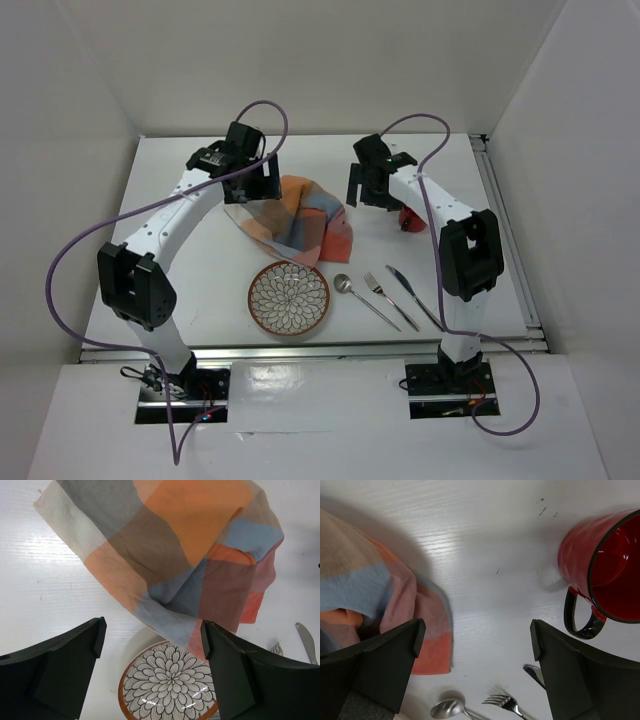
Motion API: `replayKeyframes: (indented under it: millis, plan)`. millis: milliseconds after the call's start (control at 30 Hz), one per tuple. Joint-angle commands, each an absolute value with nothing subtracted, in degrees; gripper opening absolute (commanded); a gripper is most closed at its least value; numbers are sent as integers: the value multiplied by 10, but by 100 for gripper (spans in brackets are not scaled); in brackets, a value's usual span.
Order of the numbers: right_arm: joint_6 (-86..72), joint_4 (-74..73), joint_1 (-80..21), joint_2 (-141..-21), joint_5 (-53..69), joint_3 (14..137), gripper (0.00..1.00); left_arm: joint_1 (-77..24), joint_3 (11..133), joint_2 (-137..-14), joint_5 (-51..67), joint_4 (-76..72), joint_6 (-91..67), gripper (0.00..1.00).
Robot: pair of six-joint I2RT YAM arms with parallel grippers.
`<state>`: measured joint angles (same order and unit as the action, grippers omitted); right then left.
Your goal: Set the dinner table for one person
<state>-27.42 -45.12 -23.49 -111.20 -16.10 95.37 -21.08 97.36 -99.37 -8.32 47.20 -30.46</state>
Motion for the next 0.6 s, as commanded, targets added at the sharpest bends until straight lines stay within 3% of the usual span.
replayKeyframes:
  millis: [0, 200, 367, 567]
  plan:
    - [-281, -465, -243, -1073, -171, 981, 100, -209, 965, -950, -72, 481, -322, 95]
    - [-268, -403, -249, -989, -145, 919, 100, -234, 936, -945, -41, 475, -314, 89]
    - [-240, -339, -249, -888, -106, 854, 100, -310, 968, -982, -66, 497, -246, 89]
    - [-240, -365, -213, -857, -62, 834, 100, -380, 1006, -1037, -47, 506, -211, 89]
